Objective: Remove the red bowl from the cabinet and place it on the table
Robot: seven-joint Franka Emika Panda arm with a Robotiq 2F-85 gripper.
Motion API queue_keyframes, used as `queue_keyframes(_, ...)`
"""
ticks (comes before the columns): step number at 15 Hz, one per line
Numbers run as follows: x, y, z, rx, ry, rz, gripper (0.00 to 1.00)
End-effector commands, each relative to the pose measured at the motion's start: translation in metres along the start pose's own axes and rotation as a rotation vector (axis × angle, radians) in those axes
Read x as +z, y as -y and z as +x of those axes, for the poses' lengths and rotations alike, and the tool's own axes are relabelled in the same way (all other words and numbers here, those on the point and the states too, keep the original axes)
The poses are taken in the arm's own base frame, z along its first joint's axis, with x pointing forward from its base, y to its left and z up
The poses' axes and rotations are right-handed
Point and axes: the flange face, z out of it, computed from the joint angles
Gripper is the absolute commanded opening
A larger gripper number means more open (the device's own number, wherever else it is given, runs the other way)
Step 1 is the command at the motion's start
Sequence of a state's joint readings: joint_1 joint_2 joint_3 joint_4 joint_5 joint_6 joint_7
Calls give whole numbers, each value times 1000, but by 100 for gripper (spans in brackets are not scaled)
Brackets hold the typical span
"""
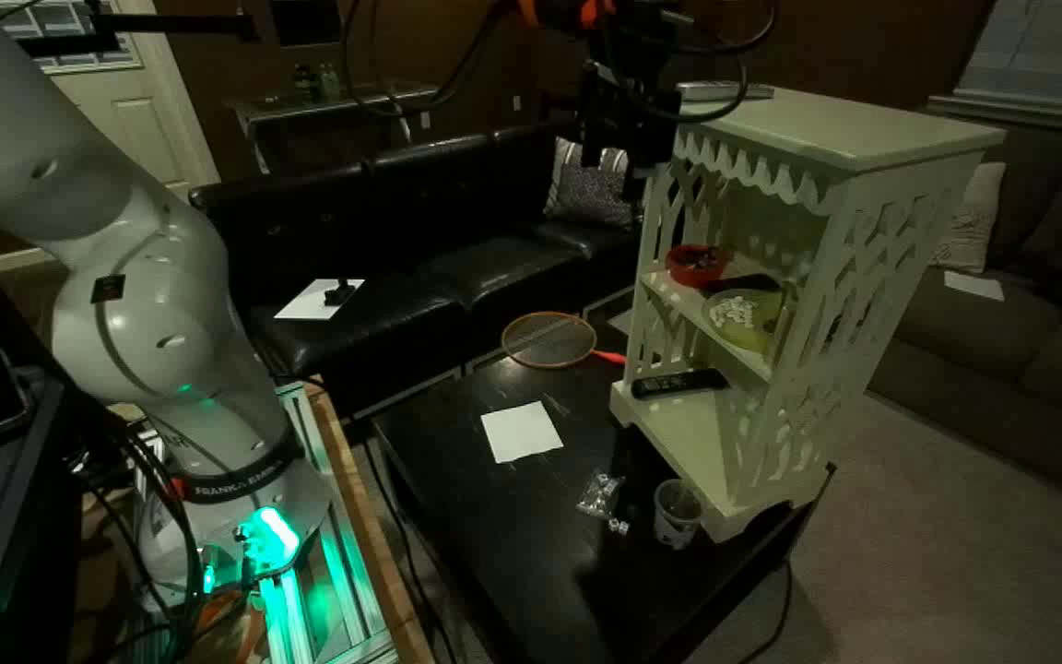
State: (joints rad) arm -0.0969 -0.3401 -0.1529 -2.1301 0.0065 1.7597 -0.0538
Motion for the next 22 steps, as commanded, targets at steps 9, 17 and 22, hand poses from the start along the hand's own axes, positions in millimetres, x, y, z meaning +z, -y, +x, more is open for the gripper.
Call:
queue_keyframes(9,153,57,-28,110,77,279,100)
queue_keyframes(17,214,87,-43,76,144,255,100)
queue_keyframes(22,236,97,-28,371,1,402,100)
